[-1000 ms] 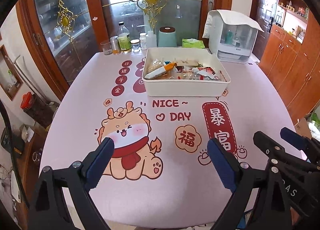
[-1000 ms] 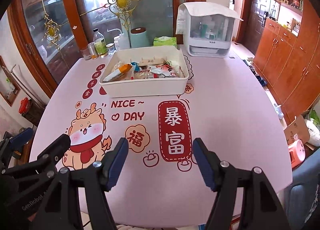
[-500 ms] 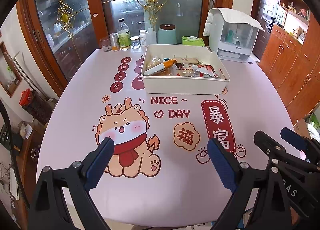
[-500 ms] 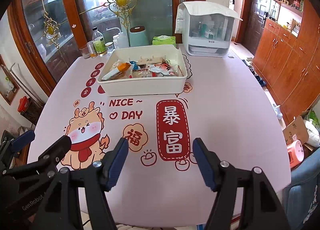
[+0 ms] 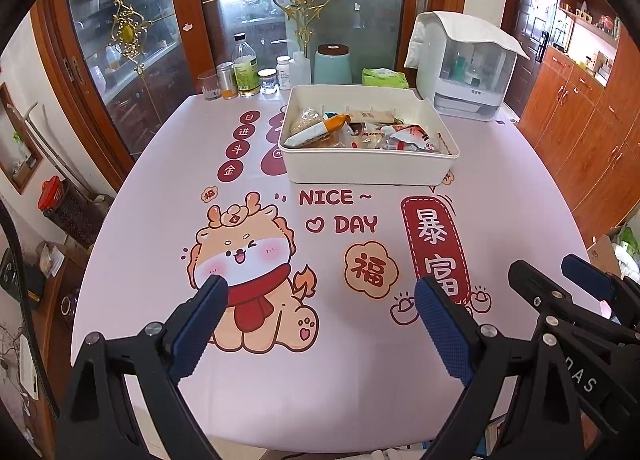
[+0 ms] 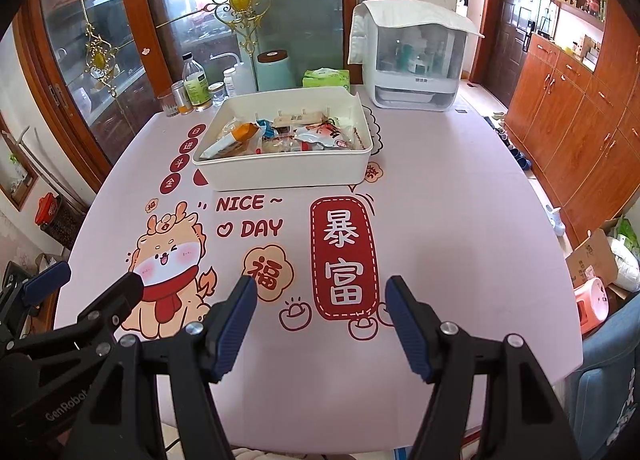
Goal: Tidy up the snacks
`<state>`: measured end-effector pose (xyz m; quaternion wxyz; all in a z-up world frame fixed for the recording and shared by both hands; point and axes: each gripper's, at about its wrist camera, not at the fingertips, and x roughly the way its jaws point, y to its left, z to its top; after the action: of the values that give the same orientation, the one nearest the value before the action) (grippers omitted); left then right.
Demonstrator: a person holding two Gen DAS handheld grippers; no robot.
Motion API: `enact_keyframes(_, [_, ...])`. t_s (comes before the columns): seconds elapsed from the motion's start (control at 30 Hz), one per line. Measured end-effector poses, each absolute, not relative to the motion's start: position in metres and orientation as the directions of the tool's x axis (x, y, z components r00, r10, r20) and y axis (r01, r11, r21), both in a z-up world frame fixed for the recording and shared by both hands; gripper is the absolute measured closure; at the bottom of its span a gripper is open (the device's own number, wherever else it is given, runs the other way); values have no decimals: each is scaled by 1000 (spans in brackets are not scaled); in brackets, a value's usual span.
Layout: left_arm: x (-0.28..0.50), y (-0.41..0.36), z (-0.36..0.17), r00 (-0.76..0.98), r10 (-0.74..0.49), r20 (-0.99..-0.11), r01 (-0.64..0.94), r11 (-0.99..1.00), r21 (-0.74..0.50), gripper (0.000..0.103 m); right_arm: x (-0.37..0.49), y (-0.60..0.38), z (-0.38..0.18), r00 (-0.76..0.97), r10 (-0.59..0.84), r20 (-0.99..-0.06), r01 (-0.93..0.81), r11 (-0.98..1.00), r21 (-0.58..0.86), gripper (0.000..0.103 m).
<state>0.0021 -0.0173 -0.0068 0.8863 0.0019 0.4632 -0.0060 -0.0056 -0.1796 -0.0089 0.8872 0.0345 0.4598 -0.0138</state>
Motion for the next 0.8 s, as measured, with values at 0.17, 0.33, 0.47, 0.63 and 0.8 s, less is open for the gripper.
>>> enact_keyframes(0.17, [3, -18, -7, 565, -10, -825, 14, 1000, -2, 9, -5, -184, -11, 573, 8, -819, 59, 997, 51, 36])
enact_keyframes(0.33, [5, -19, -9, 559, -10, -829, 13, 1000, -4, 9, -4, -185, -14, 568, 10, -823, 61, 997, 53, 36])
enact_keyframes(0.47, [6, -20, -10, 553, -12, -833, 16, 1000, -4, 9, -2, -185, -15, 563, 9, -826, 63, 997, 53, 36])
enact_keyframes(0.63, [7, -21, -11, 550, -13, -835, 17, 1000, -4, 9, 0, -186, -16, 559, 7, -829, 67, 996, 54, 36])
enact_keyframes(0.8, [8, -21, -12, 545, -14, -838, 20, 1000, -4, 9, -1, -187, -18, 555, 9, -832, 71, 996, 58, 36])
